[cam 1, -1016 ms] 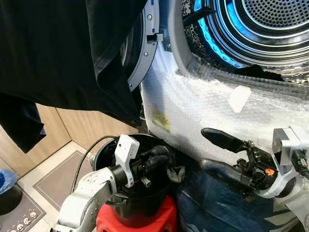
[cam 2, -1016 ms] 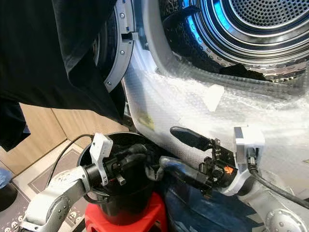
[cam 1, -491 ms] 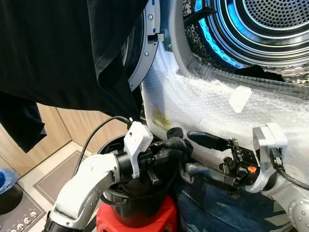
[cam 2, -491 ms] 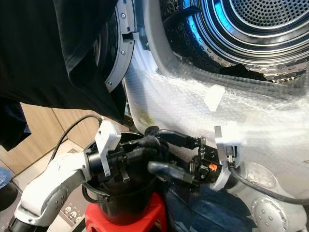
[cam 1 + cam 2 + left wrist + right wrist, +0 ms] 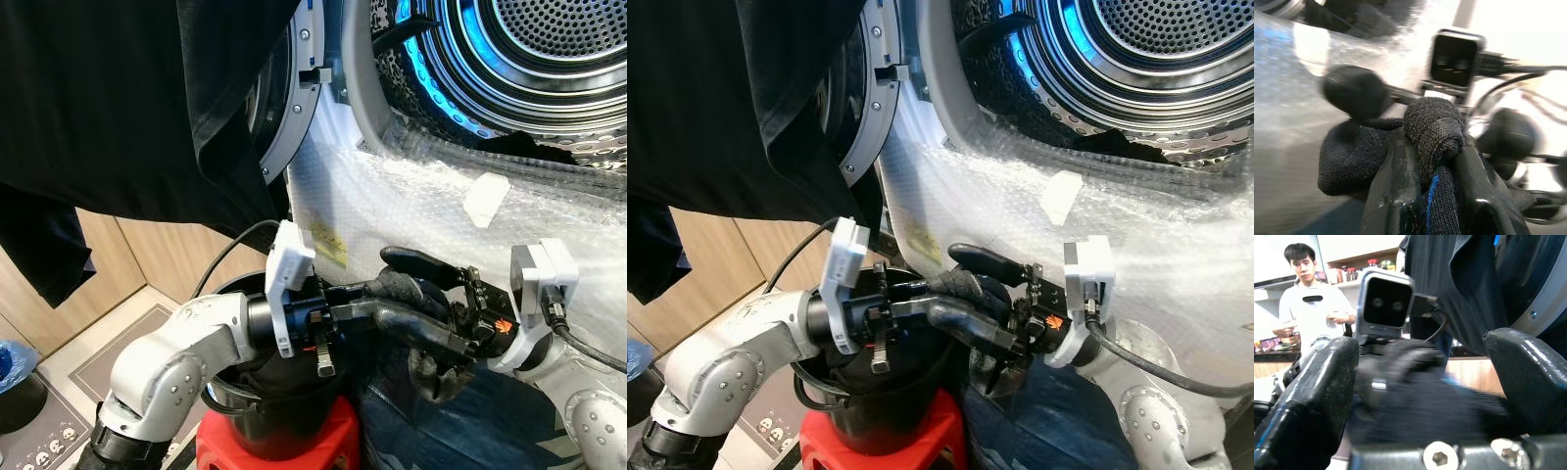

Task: Clothes washing

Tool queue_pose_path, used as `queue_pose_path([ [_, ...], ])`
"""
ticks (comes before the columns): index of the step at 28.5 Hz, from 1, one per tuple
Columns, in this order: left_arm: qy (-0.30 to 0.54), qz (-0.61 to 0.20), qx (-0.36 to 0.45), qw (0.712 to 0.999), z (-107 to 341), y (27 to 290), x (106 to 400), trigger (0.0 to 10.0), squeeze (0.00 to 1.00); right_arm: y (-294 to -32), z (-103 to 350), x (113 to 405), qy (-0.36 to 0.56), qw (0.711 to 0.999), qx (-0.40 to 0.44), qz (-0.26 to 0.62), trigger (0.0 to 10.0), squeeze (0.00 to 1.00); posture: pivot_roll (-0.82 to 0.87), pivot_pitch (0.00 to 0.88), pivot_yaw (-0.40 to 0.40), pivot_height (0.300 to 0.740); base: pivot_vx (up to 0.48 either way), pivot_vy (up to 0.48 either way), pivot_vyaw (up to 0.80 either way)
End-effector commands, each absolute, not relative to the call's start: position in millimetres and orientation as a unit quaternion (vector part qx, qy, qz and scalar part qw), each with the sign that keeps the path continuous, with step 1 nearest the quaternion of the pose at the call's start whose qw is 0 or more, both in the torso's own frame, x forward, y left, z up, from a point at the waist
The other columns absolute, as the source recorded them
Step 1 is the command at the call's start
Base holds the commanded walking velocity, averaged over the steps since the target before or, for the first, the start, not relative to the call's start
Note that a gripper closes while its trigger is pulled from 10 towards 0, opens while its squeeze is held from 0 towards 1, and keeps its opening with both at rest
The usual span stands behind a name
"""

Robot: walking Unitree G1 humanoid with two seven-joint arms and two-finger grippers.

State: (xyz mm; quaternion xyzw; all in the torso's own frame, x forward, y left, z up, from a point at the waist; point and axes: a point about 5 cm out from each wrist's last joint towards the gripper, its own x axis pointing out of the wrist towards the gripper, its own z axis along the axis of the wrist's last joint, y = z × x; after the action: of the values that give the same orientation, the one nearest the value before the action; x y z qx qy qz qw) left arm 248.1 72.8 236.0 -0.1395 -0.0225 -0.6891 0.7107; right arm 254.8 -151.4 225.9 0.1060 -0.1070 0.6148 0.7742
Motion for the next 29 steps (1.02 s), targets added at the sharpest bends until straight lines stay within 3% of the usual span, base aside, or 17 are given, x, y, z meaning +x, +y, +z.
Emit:
queue_pose_path([
  [1, -0.040, -0.714, -0.141, 0.685, 248, 75, 241, 10.0, 0.00, -154, 228, 257, -0.114, 0.781, 0.096, 0.607, 10.0, 0.00, -0.04, 0.000, 0.031, 0.740, 0.000, 0.000, 0.00],
  [4, -0.030, -0.723, -0.146, 0.675, 249, 79, 238, 10.0, 0.00, -158, 226, 258, -0.113, 0.785, 0.098, 0.602, 10.0, 0.00, -0.04, 0.000, 0.034, 0.740, 0.000, 0.000, 0.00],
  [5, -0.027, -0.727, -0.150, 0.670, 250, 80, 236, 10.0, 0.00, -159, 227, 258, -0.115, 0.786, 0.100, 0.599, 8.0, 0.00, -0.04, 0.000, 0.034, 0.740, 0.000, 0.000, 0.00],
  [6, -0.027, -0.727, -0.150, 0.670, 250, 80, 236, 10.0, 0.00, -159, 227, 258, -0.115, 0.786, 0.100, 0.599, 8.0, 0.00, -0.04, 0.000, 0.034, 0.740, 0.000, 0.000, 0.00],
  [7, -0.025, -0.728, -0.149, 0.669, 251, 80, 236, 10.0, 0.00, -160, 227, 259, -0.117, 0.787, 0.103, 0.597, 4.7, 0.00, -0.04, 0.000, 0.035, 0.740, 0.000, 0.000, 0.00],
  [8, -0.021, -0.728, -0.146, 0.669, 249, 80, 235, 10.0, 0.00, -160, 228, 260, -0.120, 0.788, 0.106, 0.595, 2.9, 0.00, -0.04, 0.000, 0.036, 0.740, 0.000, 0.000, 0.00],
  [10, -0.013, -0.729, -0.138, 0.671, 246, 81, 234, 10.0, 0.00, -161, 228, 260, -0.121, 0.787, 0.108, 0.595, 1.3, 0.00, -0.04, 0.000, 0.038, 0.740, 0.000, 0.000, 0.00],
  [11, -0.010, -0.730, -0.135, 0.670, 245, 81, 233, 10.0, 0.00, -161, 229, 260, -0.121, 0.785, 0.111, 0.598, 0.0, 0.00, -0.04, 0.000, 0.038, 0.740, 0.000, 0.000, 0.00],
  [18, 0.013, -0.736, -0.100, 0.669, 237, 84, 225, 10.0, 0.00, -163, 229, 255, -0.115, 0.771, 0.120, 0.615, 0.0, 0.00, -0.04, 0.000, 0.038, 0.740, 0.000, 0.000, 0.00],
  [19, 0.016, -0.735, -0.097, 0.671, 236, 85, 225, 10.0, 0.00, -163, 230, 255, -0.116, 0.770, 0.121, 0.616, 3.4, 0.00, -0.04, 0.000, 0.039, 0.740, 0.000, 0.000, 0.00],
  [20, 0.017, -0.734, -0.092, 0.673, 236, 85, 225, 10.0, 0.00, -163, 229, 254, -0.113, 0.767, 0.123, 0.620, 7.5, 0.00, -0.04, 0.000, 0.037, 0.740, 0.000, 0.000, 0.00],
  [21, 0.016, -0.733, -0.089, 0.674, 236, 85, 224, 10.0, 0.00, -163, 229, 254, -0.111, 0.765, 0.124, 0.622, 10.0, 0.00, -0.04, 0.000, 0.037, 0.740, 0.000, 0.000, 0.00],
  [29, 0.007, -0.725, -0.075, 0.684, 239, 91, 225, 10.0, 0.00, -163, 226, 250, -0.101, 0.756, 0.129, 0.634, 10.0, 0.00, -0.03, 0.000, 0.037, 0.740, 0.000, 0.000, 0.00],
])
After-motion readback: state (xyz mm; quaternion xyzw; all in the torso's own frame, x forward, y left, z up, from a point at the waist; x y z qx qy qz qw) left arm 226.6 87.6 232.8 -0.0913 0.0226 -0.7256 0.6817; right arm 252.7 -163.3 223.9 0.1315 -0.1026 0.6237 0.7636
